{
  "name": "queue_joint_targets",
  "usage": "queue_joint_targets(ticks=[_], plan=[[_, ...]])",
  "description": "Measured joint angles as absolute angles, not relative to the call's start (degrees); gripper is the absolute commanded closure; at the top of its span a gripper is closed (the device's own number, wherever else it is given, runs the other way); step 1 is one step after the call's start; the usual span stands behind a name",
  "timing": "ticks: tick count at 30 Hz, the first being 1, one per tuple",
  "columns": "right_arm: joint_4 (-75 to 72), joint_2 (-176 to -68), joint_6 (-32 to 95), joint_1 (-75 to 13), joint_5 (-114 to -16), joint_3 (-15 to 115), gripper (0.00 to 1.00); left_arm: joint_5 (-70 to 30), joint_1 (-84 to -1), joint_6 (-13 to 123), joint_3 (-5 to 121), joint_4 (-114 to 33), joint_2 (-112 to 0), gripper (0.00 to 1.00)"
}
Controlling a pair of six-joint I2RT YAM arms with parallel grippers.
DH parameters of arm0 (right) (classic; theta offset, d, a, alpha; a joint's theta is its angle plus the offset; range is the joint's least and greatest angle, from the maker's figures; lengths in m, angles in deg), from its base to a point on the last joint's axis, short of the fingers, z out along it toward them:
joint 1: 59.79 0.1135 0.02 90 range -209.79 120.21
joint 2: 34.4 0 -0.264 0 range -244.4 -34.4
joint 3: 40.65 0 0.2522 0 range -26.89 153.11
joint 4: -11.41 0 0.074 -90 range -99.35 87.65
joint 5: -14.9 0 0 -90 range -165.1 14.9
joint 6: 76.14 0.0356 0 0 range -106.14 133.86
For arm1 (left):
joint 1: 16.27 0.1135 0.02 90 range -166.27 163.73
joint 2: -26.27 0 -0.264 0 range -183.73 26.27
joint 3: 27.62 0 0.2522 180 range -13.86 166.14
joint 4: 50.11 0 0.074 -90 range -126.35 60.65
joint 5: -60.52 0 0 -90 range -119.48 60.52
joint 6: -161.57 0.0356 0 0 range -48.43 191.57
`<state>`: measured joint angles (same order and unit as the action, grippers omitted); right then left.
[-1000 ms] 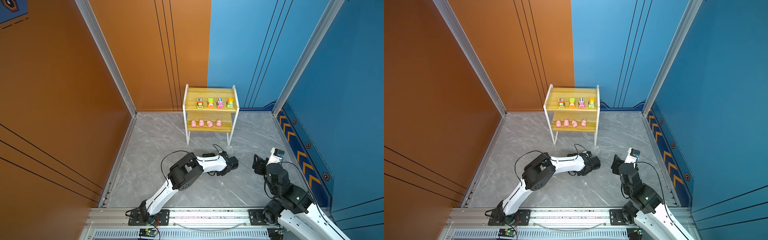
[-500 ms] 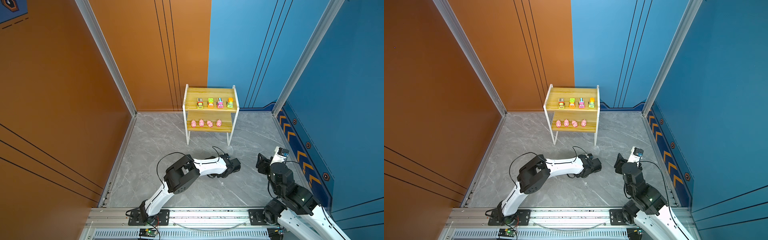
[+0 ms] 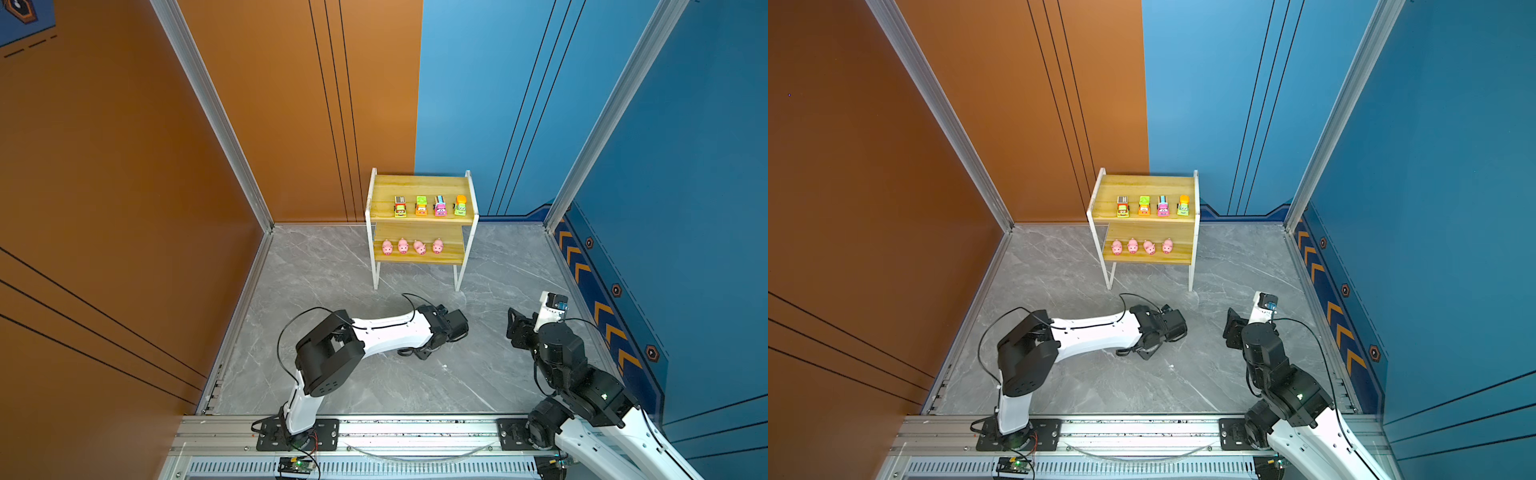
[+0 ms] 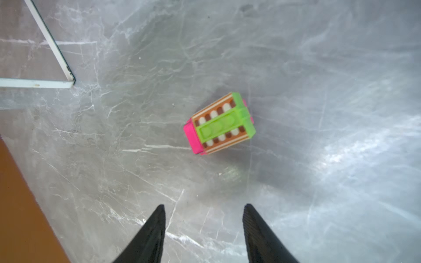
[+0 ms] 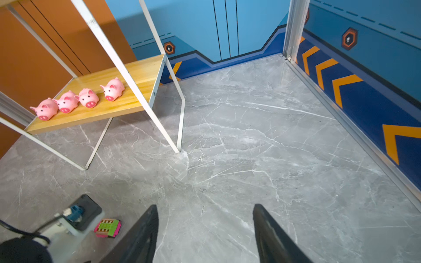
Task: Place and organize the plastic toys onto the shelf
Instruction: 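Lower the right gripper onto the pink truck while the left arm draws back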
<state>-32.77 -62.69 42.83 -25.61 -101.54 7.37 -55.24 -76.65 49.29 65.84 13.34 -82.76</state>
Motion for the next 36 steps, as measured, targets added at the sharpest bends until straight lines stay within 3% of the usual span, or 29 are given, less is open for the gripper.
queue_joint_targets(ticks=[4,11,18,27,36], plan=[[-28.27,-70.82,43.57,-22.25,-98.17,5.47,0.34,-49.05,-71.82,47.8,60.22,9.8,-73.52,0.38],[-15.76,-95.19,46.5,-10.38,-93.82,4.53,0.34,-37.88,-62.42,47.54,51.89,4.86,-60.49,0.36],[-6.3,-113.75,50.65,-6.92,-90.65,6.32,0.35,-31.09,-55.21,49.29,47.39,3.44,-50.61,0.35],[-0.46,-124.61,55.18,-6.27,-89.21,11.28,0.37,-25.29,-43.76,52.3,43.87,1.95,-42.37,0.35],[-0.46,-130.34,56.99,-6.16,-90.54,17.16,0.39,-20.88,-35.8,53.35,43.22,0.62,-41.26,0.35]])
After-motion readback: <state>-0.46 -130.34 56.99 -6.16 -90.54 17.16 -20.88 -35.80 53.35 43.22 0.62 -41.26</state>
